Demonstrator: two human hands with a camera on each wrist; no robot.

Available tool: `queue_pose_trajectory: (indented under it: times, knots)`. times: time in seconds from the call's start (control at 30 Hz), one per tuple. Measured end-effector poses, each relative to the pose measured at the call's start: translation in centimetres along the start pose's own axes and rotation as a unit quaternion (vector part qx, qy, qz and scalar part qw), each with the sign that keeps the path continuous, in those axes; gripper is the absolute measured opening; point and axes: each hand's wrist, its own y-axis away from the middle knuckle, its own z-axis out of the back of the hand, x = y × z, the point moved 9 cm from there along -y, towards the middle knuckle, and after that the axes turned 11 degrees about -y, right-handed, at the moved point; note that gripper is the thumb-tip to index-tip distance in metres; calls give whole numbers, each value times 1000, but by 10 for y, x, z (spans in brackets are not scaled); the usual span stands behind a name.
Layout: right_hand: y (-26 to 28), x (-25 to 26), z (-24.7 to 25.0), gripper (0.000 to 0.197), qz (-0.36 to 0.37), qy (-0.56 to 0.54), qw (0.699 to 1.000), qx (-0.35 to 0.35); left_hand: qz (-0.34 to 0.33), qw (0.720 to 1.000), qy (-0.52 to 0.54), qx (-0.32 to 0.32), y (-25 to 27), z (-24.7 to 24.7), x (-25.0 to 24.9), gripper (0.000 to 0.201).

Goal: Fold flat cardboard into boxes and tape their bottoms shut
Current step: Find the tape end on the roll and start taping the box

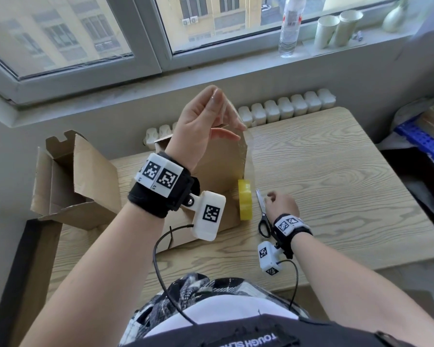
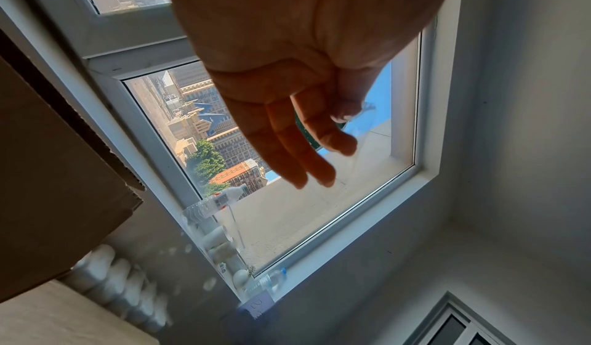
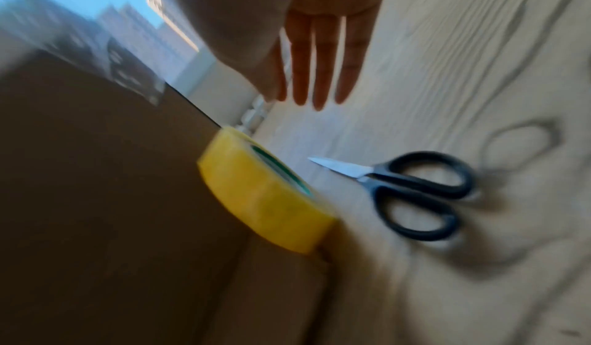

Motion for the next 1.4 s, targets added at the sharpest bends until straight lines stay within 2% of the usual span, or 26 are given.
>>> queue_pose_trajectory:
  times: [0.07,0.1,0.17,0.2,0.23,0.3,0.37,0.47,0.57,0.7,0.77,0.87,0.93,1.03,1.1,1.17,1.27,1.4]
  knots:
    - [-1,25,5,21,47,-137,989,-21,-3,1000,5,-1,0,0,-3,28]
    - [-2,33,3,23,36,-223,974,-3,-6,1000,6,-2,-1,0,-5,29]
    - [2,45,-11,33,-41,-378,921,89,-12,1000,5,-5,-1,1,-8,30]
    - [7,50,-19,41,-83,-420,892,147,-14,1000,4,-7,0,2,-9,30]
    - [12,54,-26,46,-113,-431,872,201,-15,1000,2,-10,0,3,-10,30]
    - [20,59,-33,47,-126,-420,855,276,-17,1000,-3,-19,3,7,-10,31]
    - [21,65,-33,35,-104,-418,852,298,-20,999,-13,-30,6,14,-11,31]
    - [10,70,-27,14,-74,-463,846,254,-25,997,-41,-56,15,30,-13,34]
    - [-1,70,-10,4,-81,-522,831,176,-13,993,-76,-87,29,55,-11,36]
    - [-16,81,20,10,-56,-576,812,78,60,979,-150,-125,53,97,7,36]
    - [-21,92,35,17,-37,-607,792,50,91,966,-196,-140,67,115,18,34]
    - [-23,111,54,23,-19,-653,755,57,108,945,-244,-189,87,143,31,33]
    - [-21,124,61,26,-12,-662,745,77,125,935,-248,-221,98,156,41,32]
    - [-18,137,65,30,-8,-661,745,91,156,930,-209,-261,112,167,56,31]
    - [-19,145,64,28,-1,-674,732,99,168,930,-157,-287,120,174,67,30]
    - [-21,147,59,34,-8,-683,721,113,191,931,-64,-305,128,179,82,29]
    - [-22,146,50,44,-26,-671,730,130,214,921,92,-313,136,180,102,25]
    - [-22,148,44,27,-37,-730,672,117,259,890,209,-311,137,172,126,25]
